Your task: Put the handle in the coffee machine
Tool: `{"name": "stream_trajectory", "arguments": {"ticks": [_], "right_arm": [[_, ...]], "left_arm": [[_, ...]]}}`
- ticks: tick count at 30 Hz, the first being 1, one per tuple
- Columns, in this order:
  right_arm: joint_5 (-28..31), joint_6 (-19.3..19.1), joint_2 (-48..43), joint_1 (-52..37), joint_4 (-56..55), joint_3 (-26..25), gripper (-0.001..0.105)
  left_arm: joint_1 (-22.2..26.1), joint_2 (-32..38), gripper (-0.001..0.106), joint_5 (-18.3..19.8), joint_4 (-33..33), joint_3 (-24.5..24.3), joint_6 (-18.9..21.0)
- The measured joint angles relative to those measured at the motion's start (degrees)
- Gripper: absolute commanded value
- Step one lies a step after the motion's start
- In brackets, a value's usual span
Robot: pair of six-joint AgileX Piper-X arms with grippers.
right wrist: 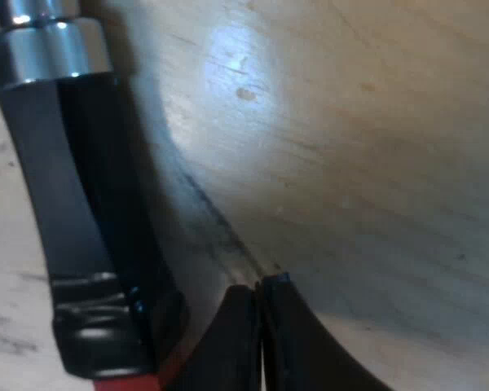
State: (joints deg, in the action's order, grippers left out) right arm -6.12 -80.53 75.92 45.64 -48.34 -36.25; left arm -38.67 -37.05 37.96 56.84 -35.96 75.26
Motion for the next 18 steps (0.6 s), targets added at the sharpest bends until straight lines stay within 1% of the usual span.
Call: {"name": "stream_trajectory", "arguments": {"ticks": [10,14,18], "right_arm": [[0.7,0.0,3.9,0.0,2.8,0.0,0.000],[-0.3,1.2,4.7,0.2,4.0,0.0,0.000],[0.5,2.2,5.4,2.7,4.6,-0.4,0.000]], "left_arm": [[0.0,0.0,0.055,0.0,0.0,0.0,0.0],[0.2,0.0,0.055,0.0,0.1,0.0,-0.1],[1.9,0.0,0.055,0.0,0.5,0.0,-0.2]]}}
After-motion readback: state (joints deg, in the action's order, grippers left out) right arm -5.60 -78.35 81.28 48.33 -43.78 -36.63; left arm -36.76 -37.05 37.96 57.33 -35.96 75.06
